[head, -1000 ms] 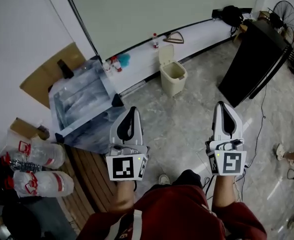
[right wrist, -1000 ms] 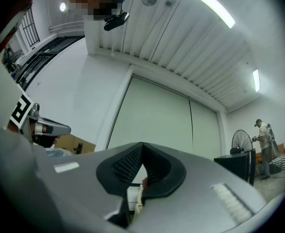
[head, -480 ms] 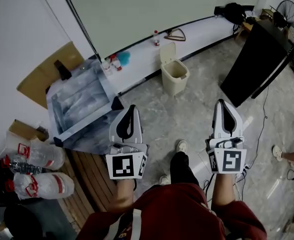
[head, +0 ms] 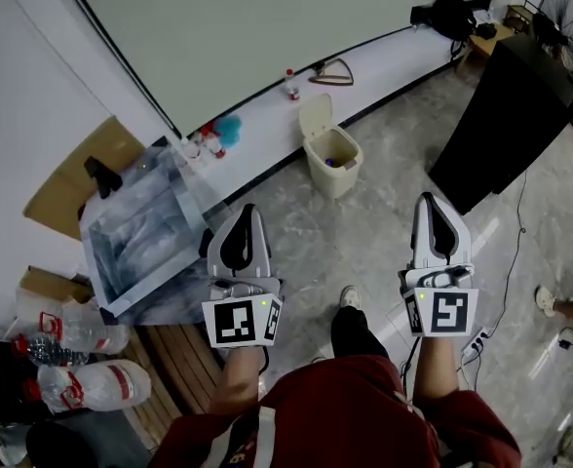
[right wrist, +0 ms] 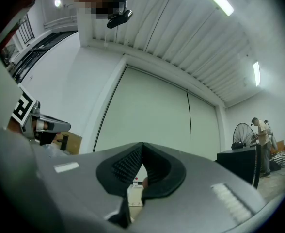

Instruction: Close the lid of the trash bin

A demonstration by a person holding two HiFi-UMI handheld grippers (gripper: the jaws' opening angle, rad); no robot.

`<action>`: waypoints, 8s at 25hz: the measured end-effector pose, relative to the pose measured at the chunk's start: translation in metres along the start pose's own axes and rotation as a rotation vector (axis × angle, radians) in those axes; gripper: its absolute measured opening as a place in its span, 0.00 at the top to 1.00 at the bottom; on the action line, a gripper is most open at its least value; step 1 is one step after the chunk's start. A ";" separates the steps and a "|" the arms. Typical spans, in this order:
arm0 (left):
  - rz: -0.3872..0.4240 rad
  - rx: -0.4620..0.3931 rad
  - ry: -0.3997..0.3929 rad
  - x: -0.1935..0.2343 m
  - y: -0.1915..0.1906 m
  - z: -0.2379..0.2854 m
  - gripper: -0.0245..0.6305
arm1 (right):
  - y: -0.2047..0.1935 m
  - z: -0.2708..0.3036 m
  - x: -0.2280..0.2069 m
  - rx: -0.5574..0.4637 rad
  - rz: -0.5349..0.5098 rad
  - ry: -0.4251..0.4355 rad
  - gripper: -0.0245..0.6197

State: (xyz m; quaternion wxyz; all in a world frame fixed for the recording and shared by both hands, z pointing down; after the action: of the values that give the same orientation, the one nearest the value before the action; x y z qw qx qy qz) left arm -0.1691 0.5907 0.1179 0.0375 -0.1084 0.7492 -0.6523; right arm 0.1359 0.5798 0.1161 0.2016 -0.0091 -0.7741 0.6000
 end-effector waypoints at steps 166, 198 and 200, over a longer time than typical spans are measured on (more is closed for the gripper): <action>0.114 1.542 -0.762 0.000 -0.709 0.503 0.58 | -0.585 0.461 -0.047 0.866 0.300 0.285 0.96; -0.012 1.099 -0.429 0.089 -0.433 0.507 0.58 | -0.364 0.494 -0.021 0.590 0.122 0.302 0.96; -0.026 1.011 -0.379 0.102 -0.402 0.509 0.58 | -0.347 0.498 -0.024 0.554 0.089 0.294 0.96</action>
State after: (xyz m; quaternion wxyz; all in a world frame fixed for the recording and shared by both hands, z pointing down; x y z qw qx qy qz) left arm -0.1219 0.0252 0.4483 0.2114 -0.2017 0.3205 -0.9010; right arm 0.0761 0.0164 0.3333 0.2798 -0.0746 -0.5427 0.7884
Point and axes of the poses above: the fingertips, and each gripper's own axes: z forward along the fingers, x to its left, y out of its top, the point moved 10 cm from there along -z, backward along the fingers, and after that the axes turned 8 degrees about -z, right-handed, at the moved point
